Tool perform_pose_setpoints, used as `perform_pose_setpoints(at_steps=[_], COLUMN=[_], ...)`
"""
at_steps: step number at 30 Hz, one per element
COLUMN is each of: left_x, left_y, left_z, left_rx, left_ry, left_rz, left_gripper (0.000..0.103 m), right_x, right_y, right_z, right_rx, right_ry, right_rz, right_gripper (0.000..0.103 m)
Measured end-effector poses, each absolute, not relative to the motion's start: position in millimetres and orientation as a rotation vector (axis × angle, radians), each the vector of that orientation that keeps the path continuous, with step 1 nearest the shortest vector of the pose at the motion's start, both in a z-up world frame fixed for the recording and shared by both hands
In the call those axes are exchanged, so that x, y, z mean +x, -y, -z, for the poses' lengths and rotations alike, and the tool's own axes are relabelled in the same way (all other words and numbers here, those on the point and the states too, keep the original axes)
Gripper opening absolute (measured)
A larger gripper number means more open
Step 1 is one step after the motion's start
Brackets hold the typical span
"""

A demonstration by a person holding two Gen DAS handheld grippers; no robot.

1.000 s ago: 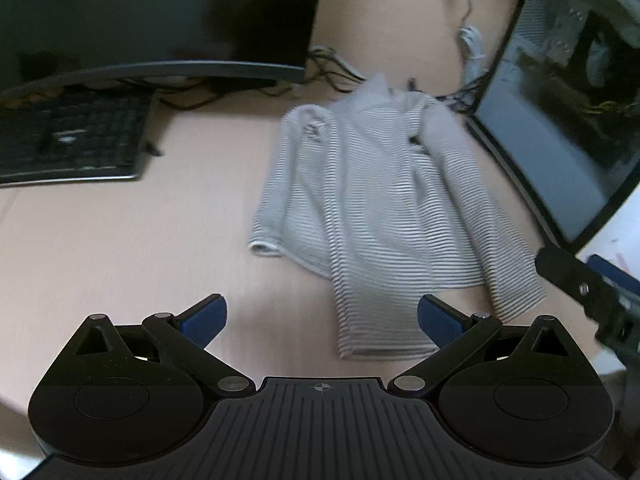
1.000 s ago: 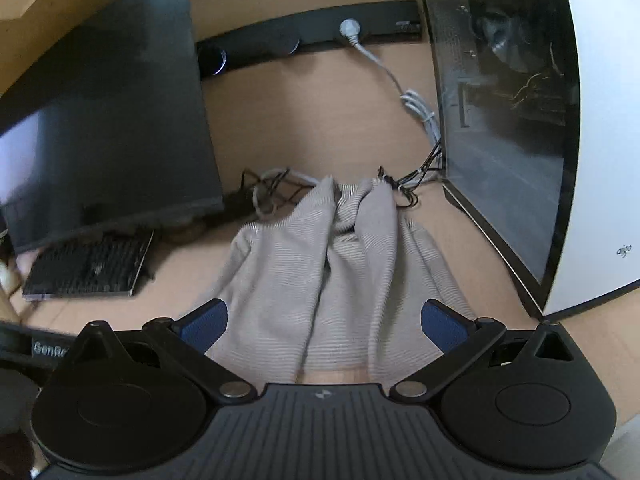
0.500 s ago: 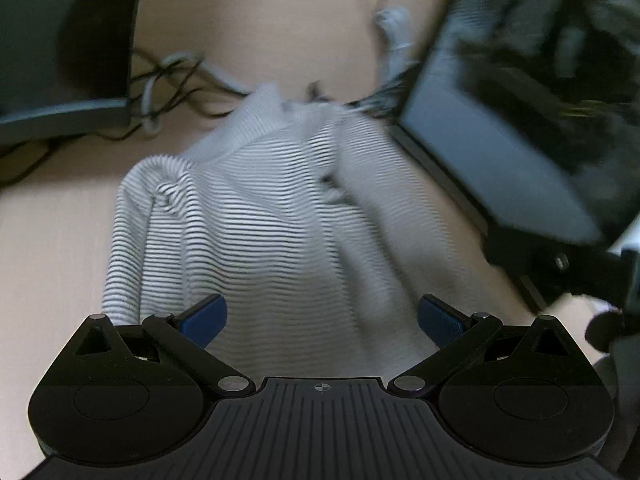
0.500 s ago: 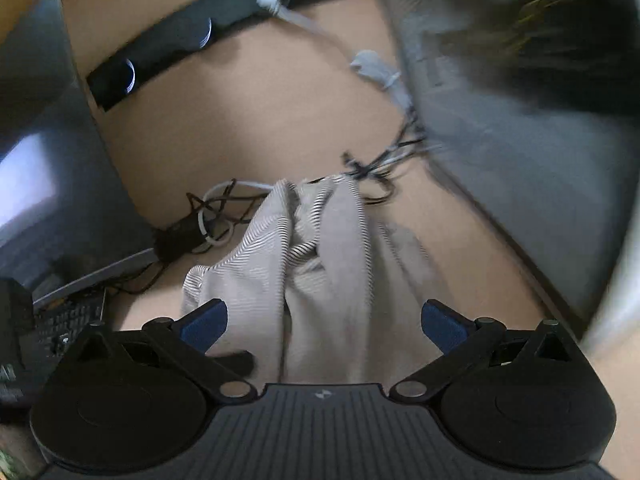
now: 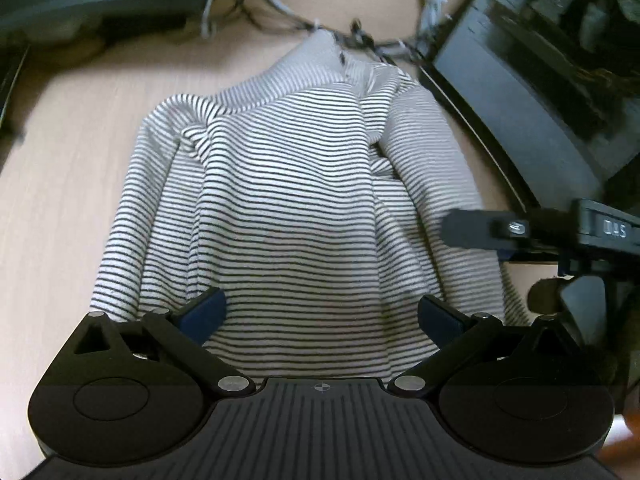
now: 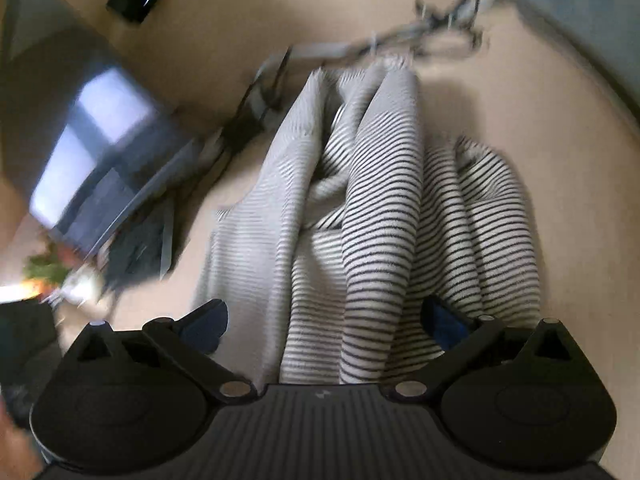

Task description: Fold clothes

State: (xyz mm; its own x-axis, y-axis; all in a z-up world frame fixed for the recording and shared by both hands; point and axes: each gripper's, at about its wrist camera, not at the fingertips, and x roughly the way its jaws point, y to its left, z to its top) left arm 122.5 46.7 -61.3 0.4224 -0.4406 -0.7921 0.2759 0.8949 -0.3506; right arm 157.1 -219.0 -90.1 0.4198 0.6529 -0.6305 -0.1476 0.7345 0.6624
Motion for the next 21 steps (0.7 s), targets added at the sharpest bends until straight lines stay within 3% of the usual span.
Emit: perform_pose_setpoints(at_steps=[3, 5, 8, 11, 12, 16, 21], left_x=[104.7, 109.1, 118.9, 132.4, 136.1, 136.4, 145.2], left_y=[-64.2, -69.8, -71.4, -77.6, -80.0, -87.5, -92.5], left_z=[59.0, 55.6, 50.6, 52.9, 54.2, 54.6, 58.9], left_rx=[-0.169, -0.187, -0.185, -0.202, -0.213, -0.218, -0.215], left_ry=[-1.071, -1.077, -1.041, -1.02, -1.016, -0.924, -0.874], left_rz=[0.514, 0.516, 0.495, 0.473, 0.468, 0.459, 0.427], left_gripper=[0.103, 0.097, 0.083, 0.078, 0.078, 0.075, 0.078], right_x=[139.5, 138.7, 131.5, 108.5, 102.4, 78.4, 57.3], right_y=[225.6, 220.9, 196.8, 171.3, 169.7, 170.0, 151.7], right_z=[96.1, 90.6, 61.1, 18.9, 12.9, 17.5, 55.4], right_rx=[0.712, 0.695, 0.458, 0.192, 0.202, 0.309, 0.285], right_ry=[-1.091, -1.087, -0.997, -0.812, -0.8, -0.87, -0.951], right_rz=[-0.542, -0.492, -0.345, -0.226, -0.219, -0.216, -0.174], right_gripper=[0.103, 0.103, 0.103, 0.101, 0.098, 0.048, 0.047])
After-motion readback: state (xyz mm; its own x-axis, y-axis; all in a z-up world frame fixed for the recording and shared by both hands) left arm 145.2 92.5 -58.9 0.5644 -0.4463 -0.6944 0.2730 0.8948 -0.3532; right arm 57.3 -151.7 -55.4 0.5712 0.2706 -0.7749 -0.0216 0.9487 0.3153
